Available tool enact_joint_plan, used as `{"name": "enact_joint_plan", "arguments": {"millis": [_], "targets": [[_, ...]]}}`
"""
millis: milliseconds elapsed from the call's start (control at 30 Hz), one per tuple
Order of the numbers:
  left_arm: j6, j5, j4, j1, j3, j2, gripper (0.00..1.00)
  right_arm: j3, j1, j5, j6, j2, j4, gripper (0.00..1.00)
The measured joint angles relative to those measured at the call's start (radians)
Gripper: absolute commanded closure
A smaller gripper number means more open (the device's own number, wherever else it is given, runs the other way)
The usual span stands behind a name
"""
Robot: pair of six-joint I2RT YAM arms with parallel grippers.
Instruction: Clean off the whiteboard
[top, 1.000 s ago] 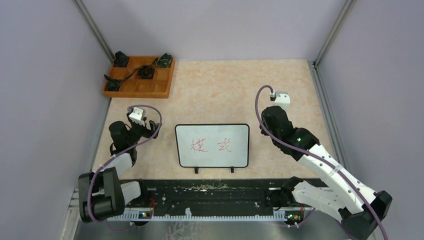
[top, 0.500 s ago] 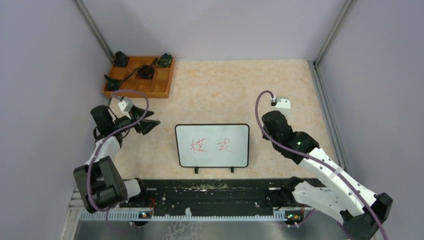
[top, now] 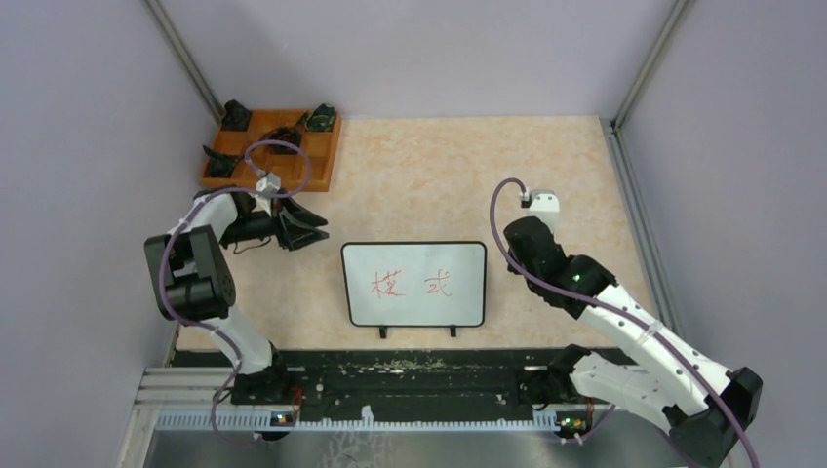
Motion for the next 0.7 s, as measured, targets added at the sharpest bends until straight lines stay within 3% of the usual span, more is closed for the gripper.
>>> {"name": "enact_joint_plan", "arguments": {"millis": [300,700], "targets": [[0.142,-0.034,-0.184,-0.090,0.000,0.030,0.58,0.000,0.007,0.003,0.000,0.006,0.000,1.00],[0.140,-0.043,-0.211,-0.146,0.005,-0.052,0.58,0.000,0.026,0.013,0.000,0.029,0.000,1.00]]}}
